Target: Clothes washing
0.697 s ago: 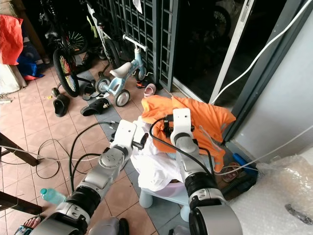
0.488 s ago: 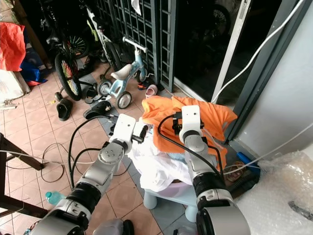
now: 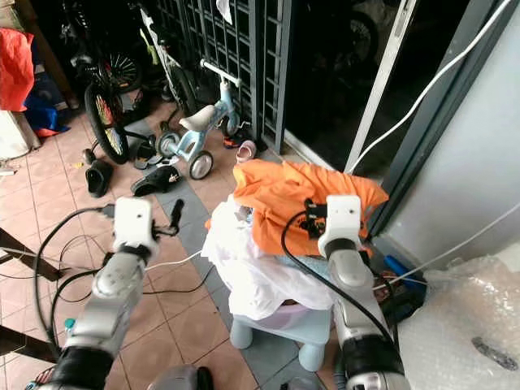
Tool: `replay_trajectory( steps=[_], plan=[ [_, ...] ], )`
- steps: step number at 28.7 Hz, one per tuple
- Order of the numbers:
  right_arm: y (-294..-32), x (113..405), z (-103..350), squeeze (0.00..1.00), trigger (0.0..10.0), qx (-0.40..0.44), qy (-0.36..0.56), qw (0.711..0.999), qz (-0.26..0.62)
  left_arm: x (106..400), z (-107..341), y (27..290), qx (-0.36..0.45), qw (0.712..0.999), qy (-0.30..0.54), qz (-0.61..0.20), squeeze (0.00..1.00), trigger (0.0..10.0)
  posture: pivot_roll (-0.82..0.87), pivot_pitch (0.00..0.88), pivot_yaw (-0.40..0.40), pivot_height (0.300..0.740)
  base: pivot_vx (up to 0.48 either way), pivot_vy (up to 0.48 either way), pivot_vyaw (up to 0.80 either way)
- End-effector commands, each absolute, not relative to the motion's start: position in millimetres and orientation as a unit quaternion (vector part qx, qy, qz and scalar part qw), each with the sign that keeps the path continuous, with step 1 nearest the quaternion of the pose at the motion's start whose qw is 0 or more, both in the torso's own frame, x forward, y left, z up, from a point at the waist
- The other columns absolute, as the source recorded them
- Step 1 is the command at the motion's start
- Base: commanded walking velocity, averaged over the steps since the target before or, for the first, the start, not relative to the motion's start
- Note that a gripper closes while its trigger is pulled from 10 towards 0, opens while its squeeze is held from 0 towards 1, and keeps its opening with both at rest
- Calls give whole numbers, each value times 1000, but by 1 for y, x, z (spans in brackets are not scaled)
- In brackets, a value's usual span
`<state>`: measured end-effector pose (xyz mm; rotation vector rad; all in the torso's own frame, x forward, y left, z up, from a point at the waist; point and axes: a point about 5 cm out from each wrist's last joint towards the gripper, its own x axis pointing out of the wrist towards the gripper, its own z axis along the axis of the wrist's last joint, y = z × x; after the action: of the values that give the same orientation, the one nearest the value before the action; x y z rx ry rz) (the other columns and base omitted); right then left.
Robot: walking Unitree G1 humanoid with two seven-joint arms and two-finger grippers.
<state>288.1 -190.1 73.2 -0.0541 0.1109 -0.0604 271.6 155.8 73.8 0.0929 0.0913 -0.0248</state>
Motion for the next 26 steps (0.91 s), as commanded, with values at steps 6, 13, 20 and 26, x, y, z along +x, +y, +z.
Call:
replay_trajectory(
  steps=[6, 13, 20, 26],
  plan=[
    [-198, 268, 97, 0, 10000, -35, 24, 999, -4, 245, 90, 160, 66, 996, 8, -50, 0, 10000, -32, 0, 12, 740, 0, 0, 0],
    [-193, 254, 87, 0, 10000, -28, 56, 998, 24, 240, 86, 167, 88, 995, 29, -43, 0, 10000, -24, 0, 14, 740, 0, 0, 0],
    [-183, 263, 97, 0, 10000, -18, 53, 998, 43, 244, 92, 156, 93, 993, 33, -56, 0, 10000, -18, 0, 12, 740, 0, 0, 0],
    [-185, 268, 97, 0, 10000, -7, 64, 997, 31, 243, 90, 156, 87, 994, 46, -52, 0, 10000, -13, 0, 11, 740, 0, 0, -604]
  ],
)
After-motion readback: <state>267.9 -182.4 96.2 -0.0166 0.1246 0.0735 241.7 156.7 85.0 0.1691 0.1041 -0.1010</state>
